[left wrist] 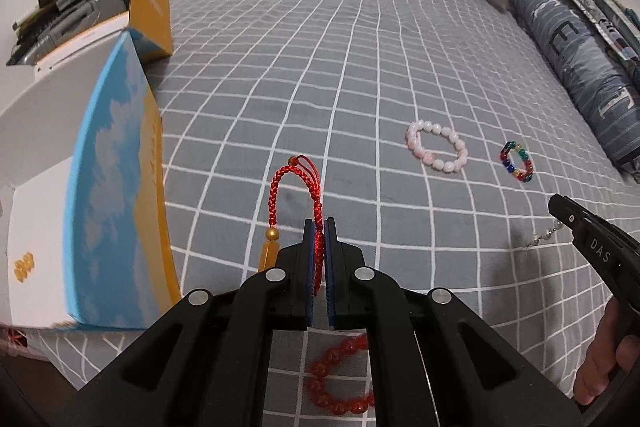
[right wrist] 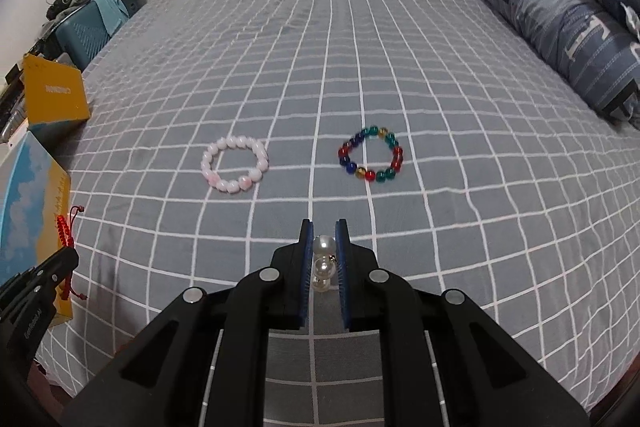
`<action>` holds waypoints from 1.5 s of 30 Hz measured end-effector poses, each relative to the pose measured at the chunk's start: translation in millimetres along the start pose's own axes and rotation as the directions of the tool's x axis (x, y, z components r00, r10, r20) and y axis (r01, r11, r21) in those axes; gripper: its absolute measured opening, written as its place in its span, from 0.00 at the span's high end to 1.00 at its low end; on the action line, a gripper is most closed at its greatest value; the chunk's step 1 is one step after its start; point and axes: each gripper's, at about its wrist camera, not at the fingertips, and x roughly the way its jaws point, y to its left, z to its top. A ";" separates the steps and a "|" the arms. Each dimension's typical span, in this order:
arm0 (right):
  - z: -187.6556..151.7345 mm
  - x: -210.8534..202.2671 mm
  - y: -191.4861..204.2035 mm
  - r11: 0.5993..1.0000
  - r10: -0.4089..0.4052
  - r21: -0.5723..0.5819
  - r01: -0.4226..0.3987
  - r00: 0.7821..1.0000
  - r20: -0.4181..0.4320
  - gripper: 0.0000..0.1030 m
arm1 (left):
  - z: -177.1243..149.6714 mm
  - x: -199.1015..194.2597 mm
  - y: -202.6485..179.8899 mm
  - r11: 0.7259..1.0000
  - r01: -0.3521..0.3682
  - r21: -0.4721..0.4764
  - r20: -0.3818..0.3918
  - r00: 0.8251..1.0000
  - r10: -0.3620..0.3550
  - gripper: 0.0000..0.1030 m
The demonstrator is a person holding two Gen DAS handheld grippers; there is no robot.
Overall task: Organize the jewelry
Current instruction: 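Carry the red cord bracelet and pearl string over the white box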
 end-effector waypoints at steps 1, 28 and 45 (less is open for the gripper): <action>1.8 -3.5 0.6 1.000 0.000 -0.003 0.000 1.000 0.007 0.90 | 2.4 -2.8 0.0 1.000 0.002 0.003 0.004 1.000 -0.002 0.97; 59.8 -94.7 164.0 0.956 0.192 -0.253 -0.149 0.969 0.155 0.90 | 66.3 -113.1 133.5 0.993 -0.074 -0.087 0.148 0.985 0.086 0.97; 14.9 -98.8 339.4 0.814 0.404 -0.472 -0.338 0.914 0.043 0.90 | 11.9 -121.2 270.0 0.942 -0.204 -0.265 0.087 0.968 0.235 0.97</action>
